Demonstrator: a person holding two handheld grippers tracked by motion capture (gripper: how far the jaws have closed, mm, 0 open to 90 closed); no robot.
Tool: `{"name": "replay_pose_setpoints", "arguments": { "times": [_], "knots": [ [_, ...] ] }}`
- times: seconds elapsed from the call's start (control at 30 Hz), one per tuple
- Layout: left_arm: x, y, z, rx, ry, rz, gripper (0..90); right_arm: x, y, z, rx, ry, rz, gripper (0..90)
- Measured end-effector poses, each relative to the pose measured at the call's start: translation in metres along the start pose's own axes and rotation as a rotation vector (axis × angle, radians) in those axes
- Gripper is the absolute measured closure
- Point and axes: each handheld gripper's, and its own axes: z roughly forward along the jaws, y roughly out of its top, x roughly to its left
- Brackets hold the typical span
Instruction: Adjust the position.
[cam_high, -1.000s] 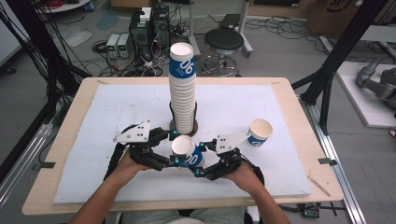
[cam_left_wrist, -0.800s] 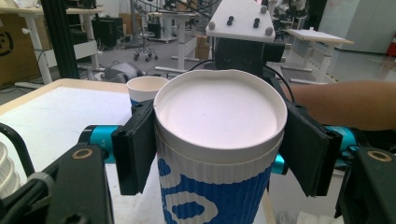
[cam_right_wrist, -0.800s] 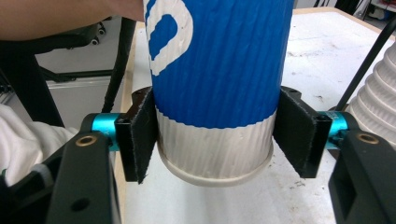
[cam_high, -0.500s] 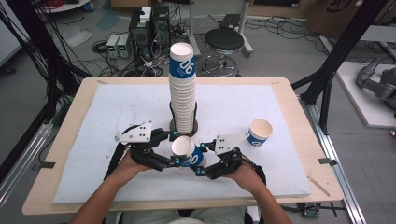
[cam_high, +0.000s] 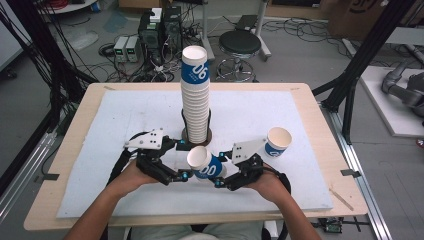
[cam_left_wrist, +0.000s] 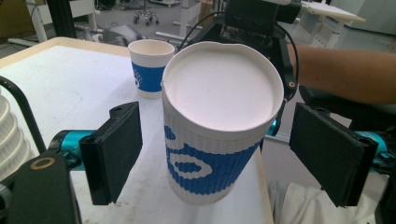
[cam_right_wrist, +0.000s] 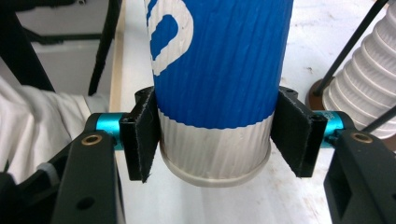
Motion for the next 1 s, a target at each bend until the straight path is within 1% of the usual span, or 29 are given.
{"name": "replay_pose_setpoints", "arguments": {
  "times": [0.1,0.13,0.2,0.3,0.4,0.43,0.53,0.57,0.63,0.7,0.77,0.83,0.97,1.0],
  "knots": [
    [0.001,0.004,-0.002,0.027,0.001,0.017,17.2,-0.001,0.004,-0.002,0.033,-0.013,-0.023,38.1],
    [0.001,0.006,-0.003,0.038,0.001,0.019,17.2,-0.001,0.005,-0.003,0.046,-0.015,-0.022,38.1],
    [0.001,0.009,-0.005,0.059,0.000,0.020,17.2,-0.003,0.007,-0.004,0.068,-0.022,-0.038,38.1],
    [0.002,0.013,-0.006,0.077,0.008,0.029,17.2,-0.005,0.010,-0.005,0.120,-0.026,-0.046,38.1],
    [0.003,0.017,-0.007,0.091,0.008,0.029,17.2,-0.006,0.013,-0.004,0.171,-0.024,-0.065,38.0],
    [0.003,0.018,-0.006,0.098,0.011,0.031,17.2,-0.007,0.014,-0.004,0.180,-0.025,-0.067,38.0],
    [0.003,0.020,-0.002,0.125,0.014,0.042,17.2,-0.007,0.019,-0.001,0.250,-0.019,-0.085,37.9],
    [0.003,0.020,0.000,0.133,0.013,0.046,17.2,-0.008,0.021,0.000,0.264,-0.014,-0.095,37.9],
    [0.003,0.020,0.004,0.143,0.002,0.043,17.2,-0.007,0.024,0.002,0.294,-0.008,-0.104,37.7],
    [0.003,0.019,0.008,0.168,-0.003,0.049,17.2,-0.007,0.028,0.003,0.324,-0.007,-0.119,37.7],
    [0.003,0.018,0.012,0.186,-0.008,0.050,17.2,-0.007,0.033,0.004,0.345,-0.013,-0.138,37.6],
    [0.004,0.017,0.016,0.205,-0.011,0.056,17.2,-0.006,0.037,0.005,0.364,-0.011,-0.145,37.5],
    [0.005,0.018,0.019,0.224,-0.024,0.063,17.2,-0.007,0.045,0.006,0.405,-0.013,-0.186,37.5],
    [0.005,0.018,0.020,0.225,-0.025,0.062,17.2,-0.006,0.047,0.006,0.418,-0.014,-0.182,37.6]
  ]
}}
